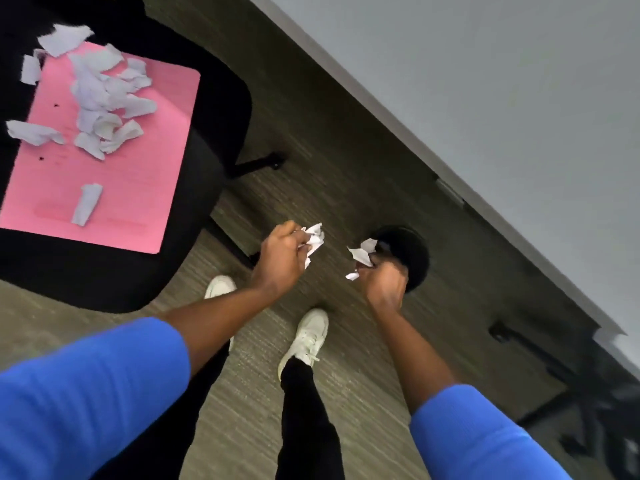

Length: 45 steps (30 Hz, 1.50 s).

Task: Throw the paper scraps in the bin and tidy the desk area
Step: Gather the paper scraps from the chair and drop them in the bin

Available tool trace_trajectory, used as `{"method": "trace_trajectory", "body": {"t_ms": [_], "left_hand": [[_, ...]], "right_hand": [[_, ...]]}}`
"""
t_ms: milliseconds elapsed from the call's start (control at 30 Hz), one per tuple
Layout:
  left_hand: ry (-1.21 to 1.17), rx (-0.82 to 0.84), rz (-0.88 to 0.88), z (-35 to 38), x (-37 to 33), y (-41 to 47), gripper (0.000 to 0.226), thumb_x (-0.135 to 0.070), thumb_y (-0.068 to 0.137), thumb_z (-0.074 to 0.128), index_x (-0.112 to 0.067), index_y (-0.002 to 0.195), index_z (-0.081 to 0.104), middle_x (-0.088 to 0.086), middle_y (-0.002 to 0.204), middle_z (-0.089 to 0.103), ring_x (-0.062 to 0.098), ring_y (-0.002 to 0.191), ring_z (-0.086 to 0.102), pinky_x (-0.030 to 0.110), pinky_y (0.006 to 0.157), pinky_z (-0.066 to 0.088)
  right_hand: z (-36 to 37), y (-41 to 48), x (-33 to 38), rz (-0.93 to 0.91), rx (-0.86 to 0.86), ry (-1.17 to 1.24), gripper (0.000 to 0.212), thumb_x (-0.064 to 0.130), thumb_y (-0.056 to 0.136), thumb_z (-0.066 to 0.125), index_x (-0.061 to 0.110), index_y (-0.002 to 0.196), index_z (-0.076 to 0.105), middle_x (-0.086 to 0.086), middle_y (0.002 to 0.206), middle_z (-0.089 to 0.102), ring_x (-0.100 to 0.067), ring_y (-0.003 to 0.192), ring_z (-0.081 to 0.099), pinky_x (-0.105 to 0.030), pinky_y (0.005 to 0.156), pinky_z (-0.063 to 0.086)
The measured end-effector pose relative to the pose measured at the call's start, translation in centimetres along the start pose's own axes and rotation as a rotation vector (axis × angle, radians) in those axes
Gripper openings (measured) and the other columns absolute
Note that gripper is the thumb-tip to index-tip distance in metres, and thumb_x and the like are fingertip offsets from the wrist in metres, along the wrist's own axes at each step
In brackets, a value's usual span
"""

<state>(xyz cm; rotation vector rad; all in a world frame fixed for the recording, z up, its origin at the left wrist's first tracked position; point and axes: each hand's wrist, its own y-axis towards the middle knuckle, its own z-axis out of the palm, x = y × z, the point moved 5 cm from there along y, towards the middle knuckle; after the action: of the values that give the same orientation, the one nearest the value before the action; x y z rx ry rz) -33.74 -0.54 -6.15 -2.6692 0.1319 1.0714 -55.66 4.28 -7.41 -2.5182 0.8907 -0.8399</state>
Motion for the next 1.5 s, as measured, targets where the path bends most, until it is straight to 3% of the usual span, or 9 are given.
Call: {"method": "trace_trajectory", "body": {"t_ms": [100, 333, 500, 767, 900, 1067, 1200, 1300, 1500], "left_hand": [[0.038, 0.058, -0.043, 5.1, -2.3, 0.6, 0.015, -0.010, 0.091, 0.075, -0.007, 0.104, 0.080, 0.014, 0.101, 0.071, 0.035, 0.096, 0.070, 0.041, 0.087, 0.059], [0.018, 0.173, -0.107, 15.0, -5.1, 2.5, 0.019, -0.006, 0.096, 0.066, 0.002, 0.110, 0.077, 0.021, 0.114, 0.075, 0.036, 0.106, 0.072, 0.026, 0.085, 0.044], [0.059, 0.253, -0.119, 20.6, -5.1, 3.3, 0.027, -0.014, 0.100, 0.059, -0.007, 0.121, 0.076, 0.018, 0.127, 0.071, 0.036, 0.115, 0.070, 0.039, 0.098, 0.050], [-0.015, 0.225, -0.036, 27.2, -6.0, 4.5, 0.012, -0.001, 0.087, 0.069, 0.003, 0.087, 0.081, 0.029, 0.096, 0.079, 0.046, 0.092, 0.076, 0.046, 0.081, 0.057], [0.031, 0.279, -0.104, 30.3, -5.6, 5.5, 0.023, -0.012, 0.097, 0.063, -0.004, 0.109, 0.081, 0.022, 0.117, 0.079, 0.041, 0.113, 0.071, 0.042, 0.093, 0.052], [0.010, 0.381, -0.139, 33.4, -5.1, 6.1, 0.033, -0.027, 0.102, 0.063, -0.003, 0.118, 0.079, 0.020, 0.125, 0.077, 0.036, 0.122, 0.068, 0.039, 0.101, 0.049], [0.074, 0.488, -0.105, 35.0, -4.4, 6.1, 0.036, -0.028, 0.105, 0.055, -0.012, 0.131, 0.074, 0.013, 0.138, 0.071, 0.031, 0.135, 0.060, 0.039, 0.114, 0.042], [0.110, 0.529, -0.110, 35.2, -3.9, 5.4, 0.043, -0.031, 0.104, 0.055, -0.014, 0.143, 0.063, 0.015, 0.143, 0.066, 0.035, 0.134, 0.060, 0.039, 0.108, 0.045], [0.120, 0.539, -0.173, 33.2, -3.0, 3.0, 0.031, -0.029, 0.100, 0.064, -0.003, 0.115, 0.074, 0.017, 0.125, 0.074, 0.035, 0.123, 0.066, 0.042, 0.100, 0.052]], "right_hand": [[-1.4, 1.8, -4.1, 0.033, -0.037, 0.022, 0.024, 0.026, 0.097, 0.072, 0.004, 0.100, 0.080, -0.020, 0.103, 0.080, -0.037, 0.099, 0.076, -0.045, 0.087, 0.059], [-2.2, 6.3, -11.7, 0.014, -0.029, -0.117, 0.028, 0.024, 0.091, 0.078, 0.001, 0.107, 0.082, -0.021, 0.113, 0.079, -0.037, 0.107, 0.074, -0.037, 0.087, 0.043], [-1.8, 9.6, -15.0, 0.021, -0.024, -0.141, 0.024, 0.021, 0.090, 0.079, 0.001, 0.103, 0.081, -0.022, 0.108, 0.079, -0.036, 0.101, 0.074, -0.037, 0.081, 0.042], [0.1, 13.6, -18.7, -0.021, -0.037, -0.205, 0.031, 0.025, 0.086, 0.083, 0.002, 0.106, 0.080, -0.025, 0.112, 0.078, -0.041, 0.106, 0.073, -0.037, 0.085, 0.052], [1.1, 15.1, -20.1, -0.012, -0.007, -0.204, 0.038, 0.026, 0.087, 0.083, 0.004, 0.117, 0.078, -0.021, 0.121, 0.077, -0.038, 0.112, 0.072, -0.036, 0.093, 0.053], [1.4, 16.3, -21.1, -0.026, -0.047, -0.159, 0.024, 0.023, 0.087, 0.081, 0.010, 0.108, 0.080, -0.017, 0.110, 0.080, -0.037, 0.103, 0.075, -0.029, 0.077, 0.044], [1.7, 16.9, -21.6, -0.052, 0.000, -0.132, 0.022, 0.012, 0.087, 0.077, 0.011, 0.109, 0.080, -0.014, 0.112, 0.080, -0.035, 0.106, 0.075, -0.035, 0.085, 0.055], [1.8, 16.5, -21.7, -0.053, 0.010, -0.110, 0.022, 0.012, 0.087, 0.077, 0.008, 0.109, 0.079, -0.017, 0.112, 0.079, -0.037, 0.105, 0.074, -0.041, 0.086, 0.059], [1.7, 14.2, -20.6, -0.056, 0.026, -0.107, 0.024, 0.015, 0.091, 0.074, 0.011, 0.115, 0.077, -0.014, 0.118, 0.078, -0.037, 0.109, 0.073, -0.045, 0.089, 0.060]]}}
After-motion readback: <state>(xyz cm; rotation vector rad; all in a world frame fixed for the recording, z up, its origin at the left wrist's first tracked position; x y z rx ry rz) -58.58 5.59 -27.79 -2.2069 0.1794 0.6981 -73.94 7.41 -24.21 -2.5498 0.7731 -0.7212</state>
